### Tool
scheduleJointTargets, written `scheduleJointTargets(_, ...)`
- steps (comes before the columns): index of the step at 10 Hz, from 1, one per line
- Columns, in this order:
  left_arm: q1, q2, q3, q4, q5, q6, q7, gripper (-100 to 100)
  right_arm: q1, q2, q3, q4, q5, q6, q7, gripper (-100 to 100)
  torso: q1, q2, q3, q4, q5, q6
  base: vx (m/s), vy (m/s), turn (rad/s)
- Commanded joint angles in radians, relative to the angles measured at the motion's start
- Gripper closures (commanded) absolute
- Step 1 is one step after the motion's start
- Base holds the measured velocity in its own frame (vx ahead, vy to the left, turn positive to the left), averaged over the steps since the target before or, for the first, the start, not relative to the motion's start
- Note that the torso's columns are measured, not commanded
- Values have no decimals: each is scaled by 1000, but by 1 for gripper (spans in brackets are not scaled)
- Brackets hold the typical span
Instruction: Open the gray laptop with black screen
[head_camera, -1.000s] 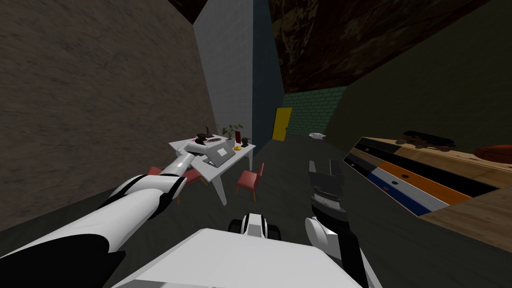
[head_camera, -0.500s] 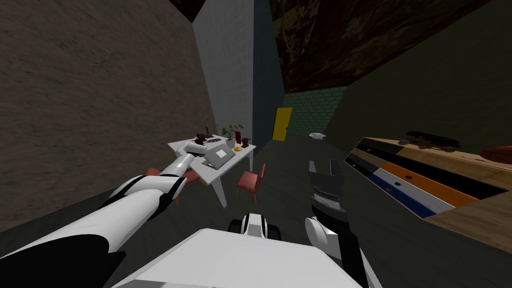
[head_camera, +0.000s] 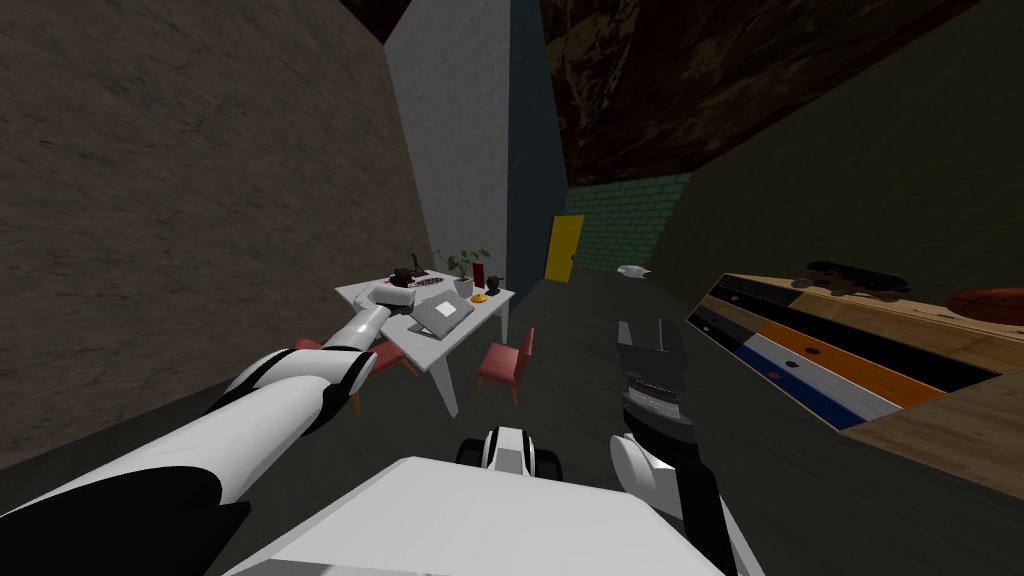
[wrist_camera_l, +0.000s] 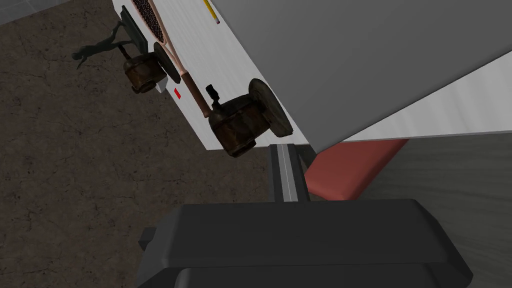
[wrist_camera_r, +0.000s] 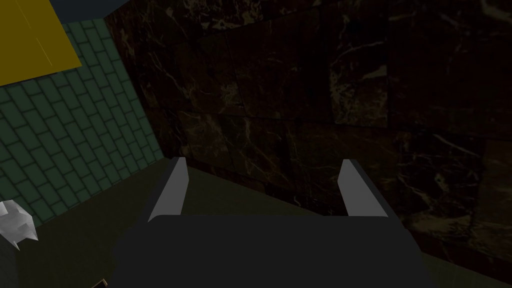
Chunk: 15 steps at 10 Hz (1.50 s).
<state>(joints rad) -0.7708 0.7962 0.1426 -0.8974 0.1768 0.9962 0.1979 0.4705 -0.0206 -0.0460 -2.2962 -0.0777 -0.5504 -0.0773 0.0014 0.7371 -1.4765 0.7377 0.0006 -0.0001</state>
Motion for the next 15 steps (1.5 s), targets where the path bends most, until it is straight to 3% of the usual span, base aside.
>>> scheduleJointTargets(1, -8, -5, 4, 9, 16, 17, 1, 100, 0, 0, 0, 0, 0, 0, 0, 0, -1, 0, 0, 0, 0, 0, -1, 69, -12)
scheduleJointTargets(2, -14, -5, 12, 12, 30, 48, 8, -100, 0, 0, 0, 0, 0, 0, 0, 0, -5, 0, 0, 0, -1, 0, 9, 26, 10)
scheduleJointTargets(15, -38, -16, 74, 49, 140, 278, 71, -100, 0, 0, 0, 0, 0, 0, 0, 0, -1, 1, 0, 0, 0, 0, 24, 31, 7)
